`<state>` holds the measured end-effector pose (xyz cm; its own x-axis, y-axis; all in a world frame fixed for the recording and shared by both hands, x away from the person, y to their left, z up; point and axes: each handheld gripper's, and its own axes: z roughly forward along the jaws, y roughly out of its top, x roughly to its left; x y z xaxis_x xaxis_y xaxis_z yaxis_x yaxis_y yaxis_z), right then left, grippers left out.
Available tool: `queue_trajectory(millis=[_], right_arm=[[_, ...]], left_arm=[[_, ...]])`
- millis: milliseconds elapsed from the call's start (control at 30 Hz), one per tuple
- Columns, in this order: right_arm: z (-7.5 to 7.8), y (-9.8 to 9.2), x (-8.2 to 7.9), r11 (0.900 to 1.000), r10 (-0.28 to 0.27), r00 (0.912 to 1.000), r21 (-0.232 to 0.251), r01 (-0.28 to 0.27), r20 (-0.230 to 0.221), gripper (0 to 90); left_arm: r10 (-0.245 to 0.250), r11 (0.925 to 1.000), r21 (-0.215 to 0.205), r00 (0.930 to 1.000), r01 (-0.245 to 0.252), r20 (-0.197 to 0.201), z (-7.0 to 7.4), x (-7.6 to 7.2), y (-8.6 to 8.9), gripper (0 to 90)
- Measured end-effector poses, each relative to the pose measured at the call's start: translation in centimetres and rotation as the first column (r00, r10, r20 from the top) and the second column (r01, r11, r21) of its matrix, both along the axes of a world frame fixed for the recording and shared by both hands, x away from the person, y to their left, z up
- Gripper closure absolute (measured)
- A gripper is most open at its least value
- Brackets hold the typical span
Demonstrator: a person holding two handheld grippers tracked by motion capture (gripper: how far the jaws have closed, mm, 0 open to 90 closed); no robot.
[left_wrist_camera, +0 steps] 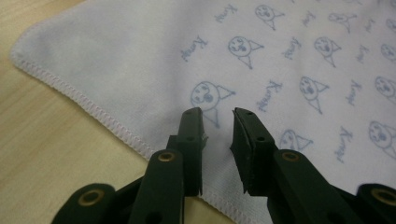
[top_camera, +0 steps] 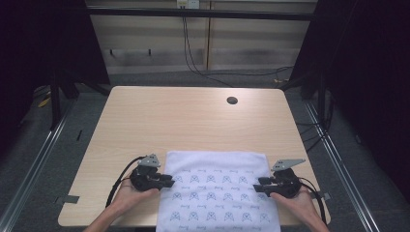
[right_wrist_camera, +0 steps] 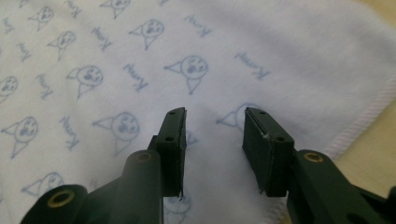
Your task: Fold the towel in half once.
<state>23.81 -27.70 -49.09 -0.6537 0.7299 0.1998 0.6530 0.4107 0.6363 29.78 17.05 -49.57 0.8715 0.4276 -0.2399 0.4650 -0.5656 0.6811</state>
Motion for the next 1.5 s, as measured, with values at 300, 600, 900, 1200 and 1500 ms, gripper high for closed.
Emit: queue_trajectory(millis=[300, 600, 900, 1200, 1500], right_arm=[[1.6, -2.3, 6.1, 0.989, -0.15, 0.9786, 0.005, 0.151, 0.141, 61.7], [-0.9, -2.1, 8.5, 0.983, -0.177, 0.978, -0.036, 0.182, 0.111, 54.8], [-1.0, -1.9, 6.9, 0.99, -0.13, 0.9842, -0.044, 0.136, 0.12, 83.4], [-1.0, -2.1, 7.2, 0.99, -0.137, 0.9859, -0.01, 0.139, 0.096, 85.6], [-0.7, -1.8, 7.2, 0.992, -0.122, 0.9902, 0.036, 0.12, 0.068, 86.1]], left_arm=[[0.146, 0.9879, -0.062, 0.9882, -0.143, 0.048, 1.1, 5.4, 0.9, 67.4], [0.238, 0.9704, -0.05, 0.971, -0.236, 0.025, 0.1, 7.8, 2.3, 57.8], [0.234, 0.9722, -0.027, 0.9713, -0.233, 0.044, -0.4, 7.9, 1.2, 50.8], [0.179, 0.9837, -0.003, 0.9822, -0.18, 0.055, -0.7, 8.0, -0.6, 45.2], [0.077, 0.9969, -0.012, 0.9964, -0.077, 0.036, -0.6, 7.0, -1.7, 81.4]])
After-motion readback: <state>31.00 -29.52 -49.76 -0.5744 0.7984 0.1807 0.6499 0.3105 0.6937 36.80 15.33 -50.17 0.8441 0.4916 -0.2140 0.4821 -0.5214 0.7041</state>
